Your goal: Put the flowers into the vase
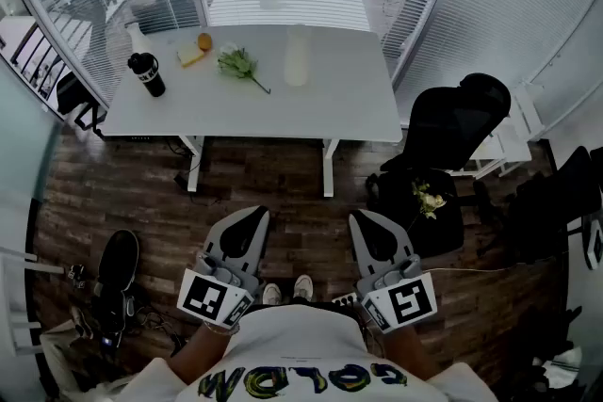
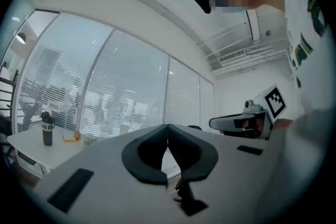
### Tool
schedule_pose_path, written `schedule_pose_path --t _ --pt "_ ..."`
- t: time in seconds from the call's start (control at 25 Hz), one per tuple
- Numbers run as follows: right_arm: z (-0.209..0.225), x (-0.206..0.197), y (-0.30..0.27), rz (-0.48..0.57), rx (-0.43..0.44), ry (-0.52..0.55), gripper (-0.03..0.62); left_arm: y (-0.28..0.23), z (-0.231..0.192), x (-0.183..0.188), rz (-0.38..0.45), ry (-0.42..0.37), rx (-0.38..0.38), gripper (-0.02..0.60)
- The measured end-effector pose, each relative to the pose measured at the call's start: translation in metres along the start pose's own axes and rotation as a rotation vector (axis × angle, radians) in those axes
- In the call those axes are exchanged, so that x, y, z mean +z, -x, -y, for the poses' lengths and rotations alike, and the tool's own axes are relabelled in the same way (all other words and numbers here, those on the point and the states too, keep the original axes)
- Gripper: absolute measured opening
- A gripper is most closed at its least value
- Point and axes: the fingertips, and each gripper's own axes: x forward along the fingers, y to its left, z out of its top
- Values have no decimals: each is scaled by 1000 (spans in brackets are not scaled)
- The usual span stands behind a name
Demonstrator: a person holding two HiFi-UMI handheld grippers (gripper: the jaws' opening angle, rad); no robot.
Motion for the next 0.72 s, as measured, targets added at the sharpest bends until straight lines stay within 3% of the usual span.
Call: schedule_pose_path --t 0.48,0.72 --pt "47 -8 14 9 13 -18 9 -36 28 -16 -14 24 24 14" --pt "57 -10 4 1 24 -25 9 -50 21 -17 -17 30 36 14"
